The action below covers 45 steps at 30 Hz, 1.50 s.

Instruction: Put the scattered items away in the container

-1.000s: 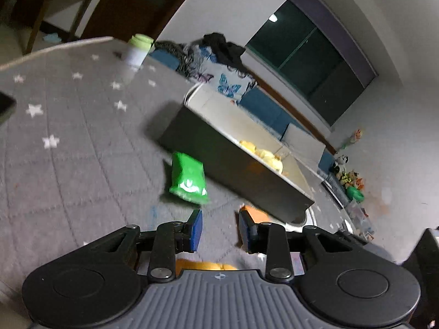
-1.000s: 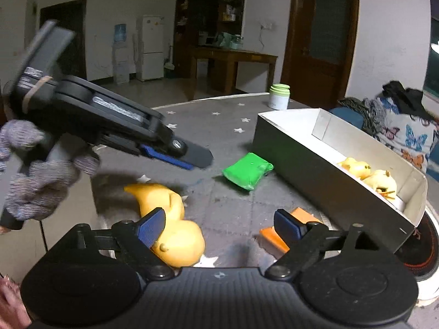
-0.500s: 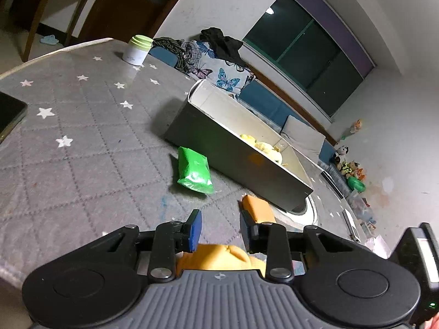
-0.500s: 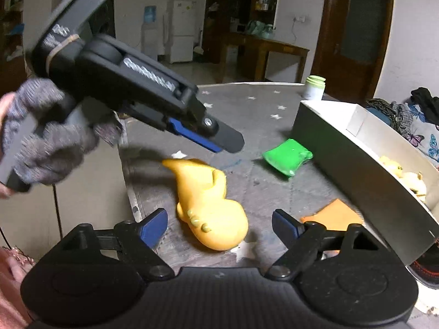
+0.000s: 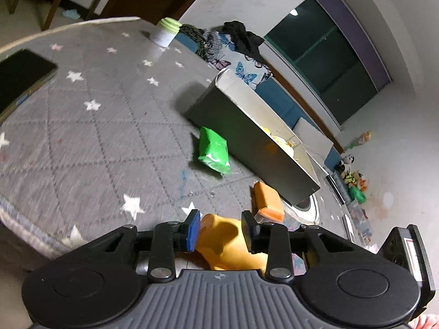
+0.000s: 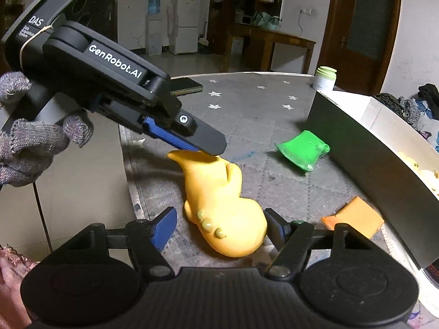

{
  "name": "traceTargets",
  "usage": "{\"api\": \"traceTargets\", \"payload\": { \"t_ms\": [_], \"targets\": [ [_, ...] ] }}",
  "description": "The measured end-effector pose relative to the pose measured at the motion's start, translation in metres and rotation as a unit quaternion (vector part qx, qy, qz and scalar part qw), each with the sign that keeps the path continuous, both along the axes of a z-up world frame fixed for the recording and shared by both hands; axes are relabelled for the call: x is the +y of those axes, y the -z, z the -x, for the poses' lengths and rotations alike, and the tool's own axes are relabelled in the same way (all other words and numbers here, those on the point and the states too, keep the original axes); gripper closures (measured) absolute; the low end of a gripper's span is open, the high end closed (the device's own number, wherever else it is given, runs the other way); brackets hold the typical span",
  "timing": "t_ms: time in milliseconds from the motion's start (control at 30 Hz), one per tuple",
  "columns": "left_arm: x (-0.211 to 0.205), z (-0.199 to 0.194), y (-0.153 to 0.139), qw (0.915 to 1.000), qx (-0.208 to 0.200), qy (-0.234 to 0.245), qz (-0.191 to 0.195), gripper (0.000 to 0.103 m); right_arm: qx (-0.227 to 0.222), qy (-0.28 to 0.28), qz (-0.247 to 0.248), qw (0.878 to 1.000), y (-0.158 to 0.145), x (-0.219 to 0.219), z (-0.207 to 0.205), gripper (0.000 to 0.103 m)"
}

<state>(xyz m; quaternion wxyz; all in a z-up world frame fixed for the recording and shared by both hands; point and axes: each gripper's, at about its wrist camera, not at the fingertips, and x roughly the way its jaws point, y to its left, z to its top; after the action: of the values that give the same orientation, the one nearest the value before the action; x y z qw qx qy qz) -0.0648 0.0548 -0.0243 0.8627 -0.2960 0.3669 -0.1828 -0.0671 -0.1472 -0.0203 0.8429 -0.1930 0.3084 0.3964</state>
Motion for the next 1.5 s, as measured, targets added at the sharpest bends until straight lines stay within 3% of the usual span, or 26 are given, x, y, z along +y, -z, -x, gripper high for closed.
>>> {"api": "traceTargets", "payload": {
  "t_ms": [333,767,967,1133,1300,1500],
  "targets": [
    [0.0,-0.005,0.011,0.999,0.026,-0.012,0.034,0.064,0.003,0.011,-0.004,1.0,0.0,-0.002,-0.002,0.041],
    [-0.008,-0.015,-0.003,0.9989,0.003,0.011,0.046,0.065,-0.018,0.023,-0.001,1.0,-0.011,-0.011,0.0,0.042],
    [-0.022,-0.045,-0.04,0.9974,-0.049,0.032,0.041,0.072,-0.065,0.046,0.001,0.997,-0.037,-0.019,-0.013,0.043],
    [-0.039,-0.084,-0.061,0.9936,-0.085,0.056,0.049,0.074,-0.088,0.066,0.009,0.994,-0.056,-0.03,-0.039,0.053],
    [-0.051,-0.107,-0.05,0.9938,-0.072,0.067,0.053,0.074,-0.08,0.089,0.018,0.993,-0.06,-0.042,-0.066,0.053],
    [-0.057,-0.121,-0.046,0.9935,-0.06,0.077,0.058,0.074,-0.072,0.1,0.02,0.992,-0.048,-0.052,-0.072,0.053]
  ]
}}
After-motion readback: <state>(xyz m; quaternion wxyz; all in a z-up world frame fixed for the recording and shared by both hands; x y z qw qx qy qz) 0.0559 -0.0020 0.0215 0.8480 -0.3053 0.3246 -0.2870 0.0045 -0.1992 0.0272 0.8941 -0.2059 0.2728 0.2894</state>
